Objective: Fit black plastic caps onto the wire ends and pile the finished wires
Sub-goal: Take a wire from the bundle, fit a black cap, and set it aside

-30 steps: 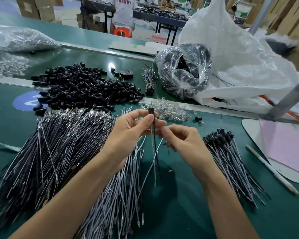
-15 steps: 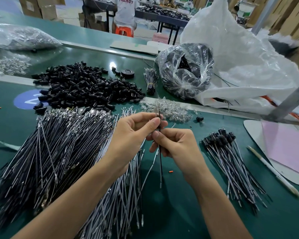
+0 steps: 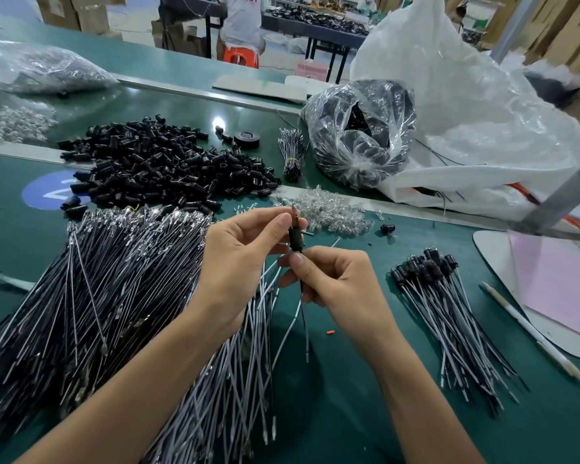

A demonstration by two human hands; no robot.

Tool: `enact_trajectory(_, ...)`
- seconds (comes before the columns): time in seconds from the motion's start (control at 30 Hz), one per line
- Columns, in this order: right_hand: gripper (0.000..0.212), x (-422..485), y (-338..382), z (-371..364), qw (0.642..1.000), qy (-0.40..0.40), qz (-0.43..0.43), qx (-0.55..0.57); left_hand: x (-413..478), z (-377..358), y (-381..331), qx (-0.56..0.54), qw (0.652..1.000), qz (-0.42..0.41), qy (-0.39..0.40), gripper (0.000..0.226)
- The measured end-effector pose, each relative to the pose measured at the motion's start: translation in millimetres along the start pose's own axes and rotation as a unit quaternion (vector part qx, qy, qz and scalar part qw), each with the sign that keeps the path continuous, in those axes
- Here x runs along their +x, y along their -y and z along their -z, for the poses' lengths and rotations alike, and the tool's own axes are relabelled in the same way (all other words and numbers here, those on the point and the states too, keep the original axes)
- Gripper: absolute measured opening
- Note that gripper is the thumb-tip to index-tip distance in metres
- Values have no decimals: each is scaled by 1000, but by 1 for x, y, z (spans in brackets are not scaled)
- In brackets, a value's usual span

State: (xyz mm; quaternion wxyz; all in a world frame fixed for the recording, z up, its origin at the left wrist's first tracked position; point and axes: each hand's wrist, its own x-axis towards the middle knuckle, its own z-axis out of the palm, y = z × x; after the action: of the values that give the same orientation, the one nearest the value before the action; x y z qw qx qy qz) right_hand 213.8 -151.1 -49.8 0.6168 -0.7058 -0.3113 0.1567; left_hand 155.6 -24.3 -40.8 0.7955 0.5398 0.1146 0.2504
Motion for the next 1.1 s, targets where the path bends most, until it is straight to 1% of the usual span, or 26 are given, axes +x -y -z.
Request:
enact_trajectory(0.13, 15, 0, -2, -1, 999, -16, 26, -13, -1, 1, -3, 3, 1000, -8, -4, 12)
enact_trajectory(0.33, 14, 0, -4, 0, 1000, -9, 28, -10, 0, 2, -5, -19, 1000, -17, 4, 6)
enact_trajectory(0.53, 11, 0, -3, 0, 999, -18, 37, -8, 2, 3, -6, -44, 999, -23, 8, 16)
enact_trajectory(0.7, 11, 1, -4, 1, 998, -42, 39, -19, 3, 3, -7, -60, 998, -25, 13, 12)
enact_trajectory(0.9, 11, 2, -5, -1, 996, -71, 45, -38, 3, 4, -7, -60, 998, -24, 9, 21)
enact_trajectory(1.1, 10, 1, -4, -2, 993, -98, 52, -51, 3, 4, -7, -58, 998, -34, 15, 19)
